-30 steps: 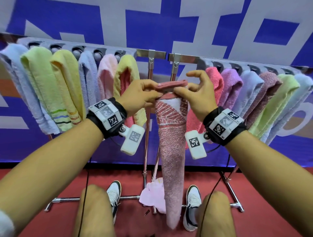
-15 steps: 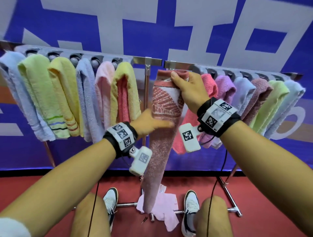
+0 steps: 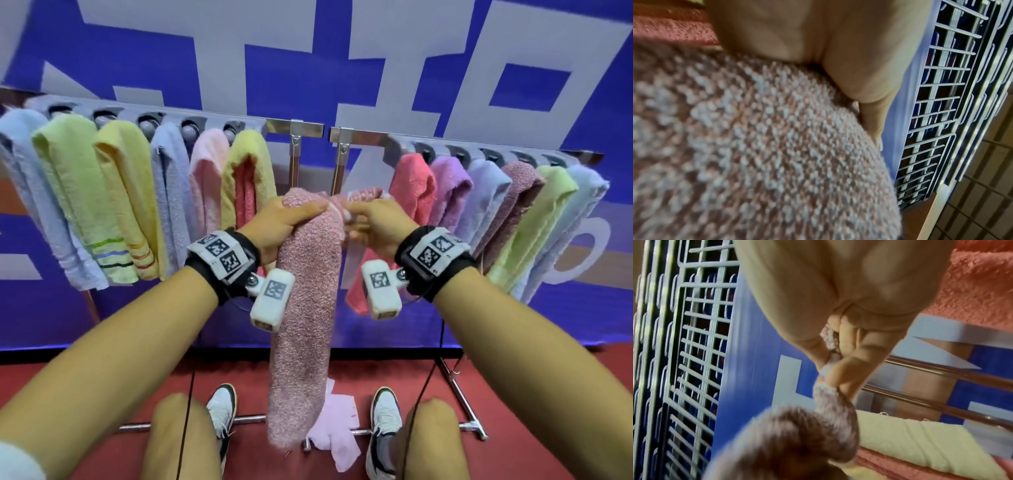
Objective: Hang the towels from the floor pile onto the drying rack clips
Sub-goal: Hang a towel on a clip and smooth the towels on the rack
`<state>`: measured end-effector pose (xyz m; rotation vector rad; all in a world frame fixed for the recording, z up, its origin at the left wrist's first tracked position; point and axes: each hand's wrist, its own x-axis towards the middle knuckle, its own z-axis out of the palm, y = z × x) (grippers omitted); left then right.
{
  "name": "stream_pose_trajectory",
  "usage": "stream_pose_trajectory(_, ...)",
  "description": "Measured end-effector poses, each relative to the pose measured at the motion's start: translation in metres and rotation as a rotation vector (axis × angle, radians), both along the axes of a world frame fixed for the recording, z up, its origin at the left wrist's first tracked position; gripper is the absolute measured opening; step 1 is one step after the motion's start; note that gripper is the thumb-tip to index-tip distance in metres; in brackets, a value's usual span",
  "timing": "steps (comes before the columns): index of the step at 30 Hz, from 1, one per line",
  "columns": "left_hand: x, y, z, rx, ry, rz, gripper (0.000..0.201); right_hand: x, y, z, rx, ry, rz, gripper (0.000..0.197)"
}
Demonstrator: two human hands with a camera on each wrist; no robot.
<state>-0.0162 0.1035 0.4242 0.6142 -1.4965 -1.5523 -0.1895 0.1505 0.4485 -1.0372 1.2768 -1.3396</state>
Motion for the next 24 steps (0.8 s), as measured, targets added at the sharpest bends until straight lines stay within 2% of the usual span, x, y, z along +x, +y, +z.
stream_pose_trajectory(2, 0.010, 0.000, -0.006, 0.107, -0.009, -0.102, 0.021, -0.007, -0.006, 0.008, -0.080, -0.168, -0.144, 0.013)
stream_pose_trajectory(4, 0.021, 0.001, -0.018, 0.149, -0.106, -0.190, 0.027, -0.015, -0.012, 0.017, -0.153, -0.302, -0.261, 0.013)
stream_pose_trajectory(7, 0.037, -0.001, -0.035, 0.170, -0.200, -0.250, 0.022, -0.025, -0.019, 0.018, -0.219, -0.333, -0.377, 0.010)
stream_pose_trajectory(9, 0.046, -0.004, -0.037, 0.198, -0.185, -0.268, 0.033, -0.033, -0.021, 0.014, -0.192, -0.264, -0.442, 0.007)
stream_pose_trajectory(11, 0.052, -0.009, -0.030, 0.209, -0.167, -0.279, 0.045, -0.039, -0.017, 0.009, -0.079, 0.016, -0.451, 0.016)
stream_pose_trajectory(14, 0.048, -0.009, -0.006, 0.096, -0.215, -0.293, 0.025, -0.041, -0.007, 0.002, 0.119, 0.676, -0.388, 0.037)
stream_pose_trajectory(15, 0.044, -0.009, 0.002, 0.071, -0.255, -0.304, 0.020, -0.035, -0.005, 0.001, 0.120, 0.856, -0.375, 0.042)
stream_pose_trajectory(16, 0.039, -0.007, 0.010, 0.036, -0.310, -0.320, 0.018, -0.027, -0.003, 0.002, 0.054, 0.938, -0.358, 0.043)
stream_pose_trajectory(17, 0.033, -0.005, 0.017, -0.009, -0.368, -0.328, 0.022, -0.016, -0.002, 0.004, -0.040, 0.910, -0.310, 0.042)
stream_pose_trajectory(19, 0.021, -0.001, 0.028, -0.111, -0.484, -0.328, 0.032, 0.010, 0.001, 0.008, -0.184, 0.594, -0.123, 0.035)
stream_pose_trajectory(21, 0.014, 0.004, 0.037, -0.176, -0.525, -0.308, 0.029, 0.032, 0.003, 0.011, -0.164, 0.357, 0.083, 0.034)
stream_pose_trajectory(22, 0.014, 0.005, 0.040, -0.184, -0.525, -0.302, 0.030, 0.035, 0.002, 0.008, -0.120, 0.315, 0.141, 0.037)
stream_pose_trajectory(24, 0.017, 0.003, 0.040, -0.184, -0.520, -0.300, 0.043, 0.036, -0.003, -0.001, -0.054, 0.274, 0.232, 0.047)
